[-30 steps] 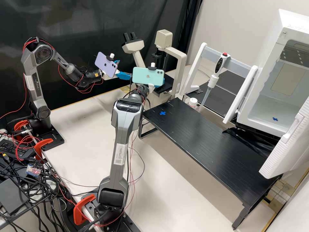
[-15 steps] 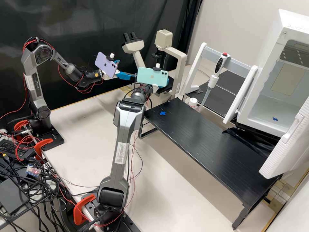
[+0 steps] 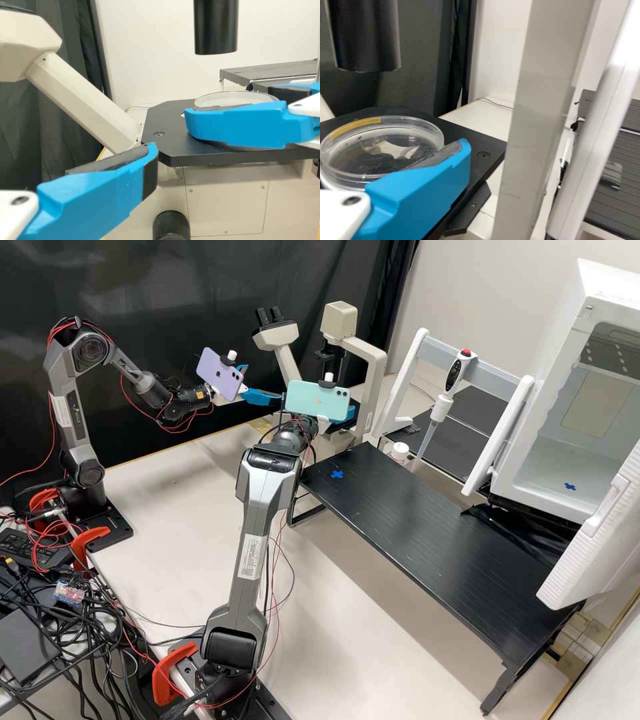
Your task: Move the petri dish to the microscope
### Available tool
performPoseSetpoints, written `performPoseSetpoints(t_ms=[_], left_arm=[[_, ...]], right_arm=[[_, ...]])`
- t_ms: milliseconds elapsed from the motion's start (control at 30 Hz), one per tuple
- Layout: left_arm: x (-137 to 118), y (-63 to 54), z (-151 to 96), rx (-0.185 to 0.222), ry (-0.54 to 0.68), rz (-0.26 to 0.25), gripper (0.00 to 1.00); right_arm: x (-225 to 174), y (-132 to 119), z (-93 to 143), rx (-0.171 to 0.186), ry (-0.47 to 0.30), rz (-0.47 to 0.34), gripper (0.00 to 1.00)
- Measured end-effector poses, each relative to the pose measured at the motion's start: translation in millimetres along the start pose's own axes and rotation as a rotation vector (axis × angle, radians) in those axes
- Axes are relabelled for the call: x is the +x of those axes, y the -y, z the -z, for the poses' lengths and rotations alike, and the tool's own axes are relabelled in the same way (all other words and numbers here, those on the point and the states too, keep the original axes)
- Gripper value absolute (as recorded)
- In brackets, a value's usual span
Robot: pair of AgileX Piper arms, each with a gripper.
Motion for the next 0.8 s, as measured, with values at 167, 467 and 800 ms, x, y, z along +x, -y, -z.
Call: performPoseSetpoints(t_ms=[167,467,800], left_arm=[[0,0.0,0,0.000,0.000,0.000,1.00],[0,0.0,0,0.000,0.000,0.000,1.00],[0,0.0,0,0.000,0.000,0.000,1.00]], right_arm=[[-4,2,0,0.006,-0.021,0.014,1.00],[-17,-4,4,0.005,-0.058,0.012,1.00],[-53,-12,6,0.054,-0.096,0.026,1.00]])
